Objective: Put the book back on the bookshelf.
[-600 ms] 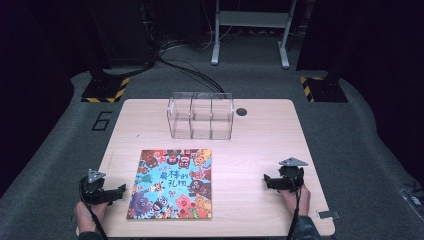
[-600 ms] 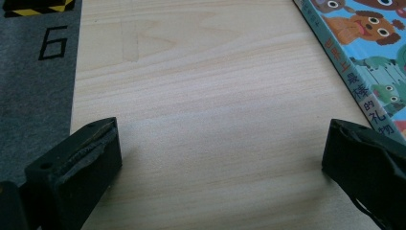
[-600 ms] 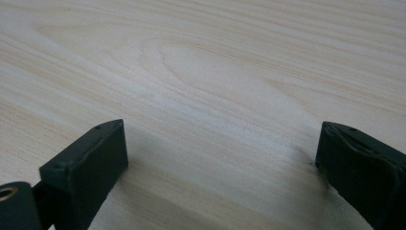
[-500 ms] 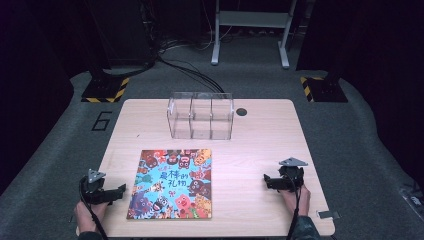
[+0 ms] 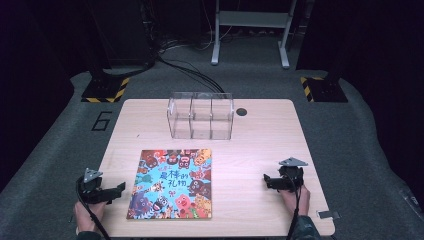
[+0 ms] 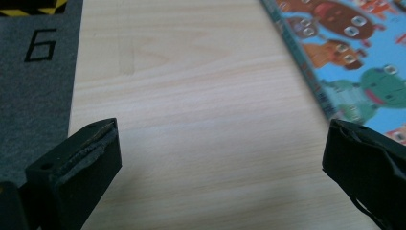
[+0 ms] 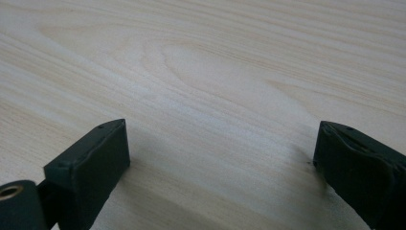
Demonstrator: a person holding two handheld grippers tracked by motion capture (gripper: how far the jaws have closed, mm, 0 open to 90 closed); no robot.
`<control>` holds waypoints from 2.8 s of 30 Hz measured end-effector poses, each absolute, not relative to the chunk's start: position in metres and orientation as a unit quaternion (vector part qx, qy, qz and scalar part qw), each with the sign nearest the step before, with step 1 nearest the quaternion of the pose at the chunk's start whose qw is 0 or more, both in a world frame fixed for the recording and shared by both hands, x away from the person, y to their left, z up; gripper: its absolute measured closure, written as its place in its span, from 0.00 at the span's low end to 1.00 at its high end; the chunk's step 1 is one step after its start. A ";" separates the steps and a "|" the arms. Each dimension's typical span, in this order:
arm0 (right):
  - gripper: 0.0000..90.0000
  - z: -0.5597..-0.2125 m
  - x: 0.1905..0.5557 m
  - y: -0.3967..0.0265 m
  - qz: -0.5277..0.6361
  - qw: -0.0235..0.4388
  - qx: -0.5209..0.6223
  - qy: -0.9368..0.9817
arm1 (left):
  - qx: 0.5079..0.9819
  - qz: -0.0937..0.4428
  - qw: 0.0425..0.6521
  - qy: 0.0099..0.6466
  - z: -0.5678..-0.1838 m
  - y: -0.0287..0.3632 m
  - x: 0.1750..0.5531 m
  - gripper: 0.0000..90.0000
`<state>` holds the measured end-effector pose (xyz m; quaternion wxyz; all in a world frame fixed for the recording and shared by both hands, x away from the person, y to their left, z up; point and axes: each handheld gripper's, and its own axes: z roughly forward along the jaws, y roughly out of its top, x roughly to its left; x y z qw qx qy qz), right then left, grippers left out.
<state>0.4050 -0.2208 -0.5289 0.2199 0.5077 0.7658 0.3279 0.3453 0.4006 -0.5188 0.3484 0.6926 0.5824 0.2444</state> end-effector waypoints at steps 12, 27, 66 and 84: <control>0.07 -0.529 0.405 -0.221 0.329 0.221 0.509 0.764 | 0.729 0.210 0.349 0.550 -0.517 0.364 0.352 0.00; 0.08 -0.529 0.405 -0.221 0.331 0.222 0.509 0.763 | 0.749 0.176 0.348 0.535 -0.526 0.335 0.360 0.00; 0.10 -0.528 0.405 -0.221 0.332 0.223 0.508 0.763 | 0.774 0.167 0.381 0.478 -0.530 0.273 0.360 0.04; 0.11 -0.528 0.405 -0.221 0.332 0.223 0.508 0.763 | 0.772 0.171 0.384 0.477 -0.531 0.217 0.361 0.04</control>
